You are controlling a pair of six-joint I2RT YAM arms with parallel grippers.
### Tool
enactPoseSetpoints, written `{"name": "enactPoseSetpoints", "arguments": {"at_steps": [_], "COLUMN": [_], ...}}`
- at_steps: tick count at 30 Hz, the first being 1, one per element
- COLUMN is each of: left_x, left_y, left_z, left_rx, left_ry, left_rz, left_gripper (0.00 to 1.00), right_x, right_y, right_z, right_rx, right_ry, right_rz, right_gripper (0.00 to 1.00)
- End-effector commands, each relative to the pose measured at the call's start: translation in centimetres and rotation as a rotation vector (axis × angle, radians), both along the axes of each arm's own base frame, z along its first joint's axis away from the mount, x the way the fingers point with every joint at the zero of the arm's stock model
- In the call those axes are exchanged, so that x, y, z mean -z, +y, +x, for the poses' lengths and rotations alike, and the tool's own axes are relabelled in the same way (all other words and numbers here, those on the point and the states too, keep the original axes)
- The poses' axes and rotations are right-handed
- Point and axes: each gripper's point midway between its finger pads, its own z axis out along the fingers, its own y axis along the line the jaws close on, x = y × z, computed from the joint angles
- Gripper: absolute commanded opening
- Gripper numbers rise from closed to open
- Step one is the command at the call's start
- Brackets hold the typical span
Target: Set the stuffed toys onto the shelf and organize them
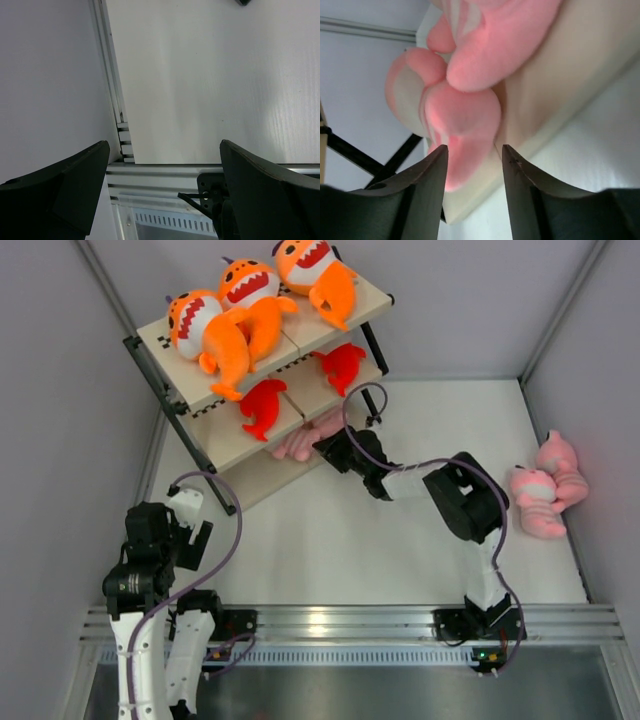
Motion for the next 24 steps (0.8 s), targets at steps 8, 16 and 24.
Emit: {"name": "enactPoseSetpoints", "arguments": {"at_steps": [8, 16, 24], "left_x": [-0.9, -1.1, -0.8], "left_y": [0.0, -0.7, -1.2], "left_z": [0.3, 0.2, 0.2], "left_rx": [0.007, 0.036, 0.064], "left_ry": [-0.058, -0.082, -0.083], "left_rz": [0.007, -0.015, -0.024], "left_gripper": [0.98, 0.98, 0.98], "right_x": [-10.2, -7.9, -7.4], "right_y": [-14.7, -37.0, -57.1], "right_z": [-5.2, -8.6, -17.4], "right_rx": [0.134, 0.488, 1.213], "right_ry": [-0.139, 0.099, 0.23], "right_rz": [-0.471, -0.767, -0.586], "right_gripper": [0.64, 0.69, 0.8]}}
